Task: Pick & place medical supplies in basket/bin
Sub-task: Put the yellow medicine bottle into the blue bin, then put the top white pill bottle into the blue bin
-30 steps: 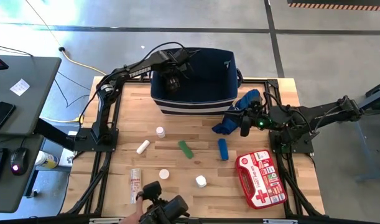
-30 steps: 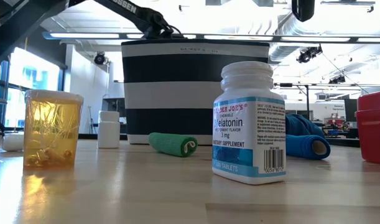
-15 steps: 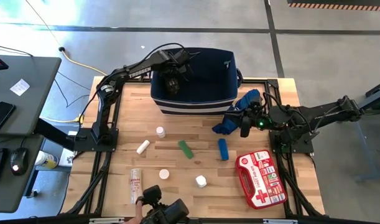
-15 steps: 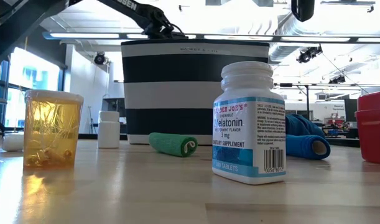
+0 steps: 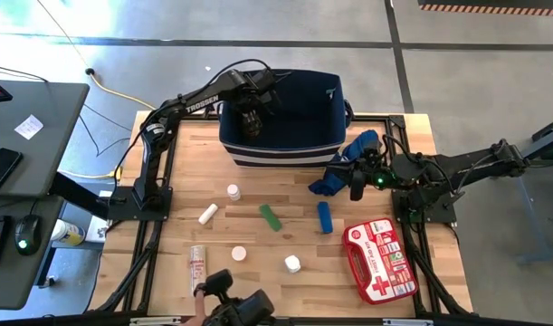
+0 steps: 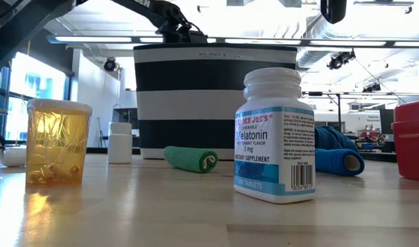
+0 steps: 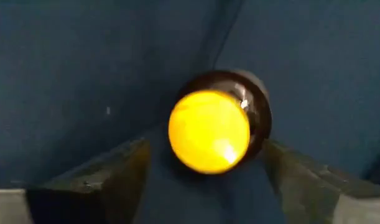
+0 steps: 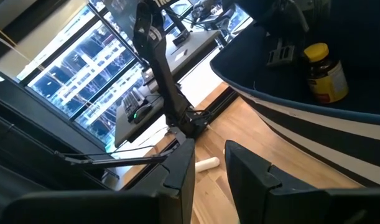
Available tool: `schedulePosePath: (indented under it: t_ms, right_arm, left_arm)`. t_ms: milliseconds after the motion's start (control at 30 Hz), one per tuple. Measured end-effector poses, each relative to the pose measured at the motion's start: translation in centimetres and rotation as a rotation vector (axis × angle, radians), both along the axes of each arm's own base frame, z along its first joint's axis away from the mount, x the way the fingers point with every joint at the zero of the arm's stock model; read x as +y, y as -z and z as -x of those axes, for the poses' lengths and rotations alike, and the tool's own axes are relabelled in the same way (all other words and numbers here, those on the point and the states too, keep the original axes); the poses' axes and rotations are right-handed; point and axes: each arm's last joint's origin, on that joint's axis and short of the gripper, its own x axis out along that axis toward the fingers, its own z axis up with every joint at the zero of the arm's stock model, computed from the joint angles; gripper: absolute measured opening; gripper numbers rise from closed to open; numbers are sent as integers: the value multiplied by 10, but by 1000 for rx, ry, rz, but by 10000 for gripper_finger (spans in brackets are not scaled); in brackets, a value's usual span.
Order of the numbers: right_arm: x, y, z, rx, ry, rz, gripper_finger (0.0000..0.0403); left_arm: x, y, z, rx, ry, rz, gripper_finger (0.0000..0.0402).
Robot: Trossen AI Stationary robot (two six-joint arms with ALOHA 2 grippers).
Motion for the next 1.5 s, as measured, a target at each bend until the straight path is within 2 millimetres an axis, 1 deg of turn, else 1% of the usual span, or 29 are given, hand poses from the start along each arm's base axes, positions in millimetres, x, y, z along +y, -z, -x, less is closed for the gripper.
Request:
schedulePosePath:
  t_ms: [100, 167, 300, 467, 600, 767, 900, 1033, 1133, 1167, 1333, 1367, 1500]
  right_arm:
    - [0, 0, 0, 0, -5, -1, 81]
    - [0, 0, 0, 0, -9, -1, 81]
    - [0, 0, 0, 0, -12, -2, 81]
    - [0, 0, 0, 4, -12, 0, 81]
    - [0, 2, 0, 22, -14, 4, 81]
    - [0, 2, 0, 28, -19, 20, 81]
    - [0, 2, 0, 28, -20, 20, 81]
    - [1, 2, 0, 30, -32, 22, 81]
    - [1, 3, 0, 36, -51, 23, 81]
    - [1, 3, 0, 40, -59, 22, 81]
    - [2, 7, 1, 84, -103, 22, 81]
    - [3, 8, 1, 91, -117, 20, 81]
    - [5, 9, 1, 104, -201, -2, 81]
  left_arm:
    - [0, 0, 2, 24, -28, -18, 391]
    - [-2, -4, 5, 30, -41, -28, 395]
    - [-13, -24, 10, -3, -40, -74, 373]
    - [-37, -53, 13, -86, 1, -126, 347]
    - [-60, -78, 18, -164, 46, -168, 332]
    - [-97, -110, 30, -277, 114, -182, 317]
    - [-136, -135, 48, -381, 97, -172, 303]
    - [-168, -156, 69, -523, 22, -146, 288]
    - [-185, -163, 81, -599, -57, -103, 277]
    - [-190, -162, 83, -599, -82, -86, 273]
    - [-213, -152, 91, -509, -179, -48, 255]
    - [-219, -150, 91, -512, -187, -45, 251]
    - [-251, -135, 85, -541, -181, 7, 236]
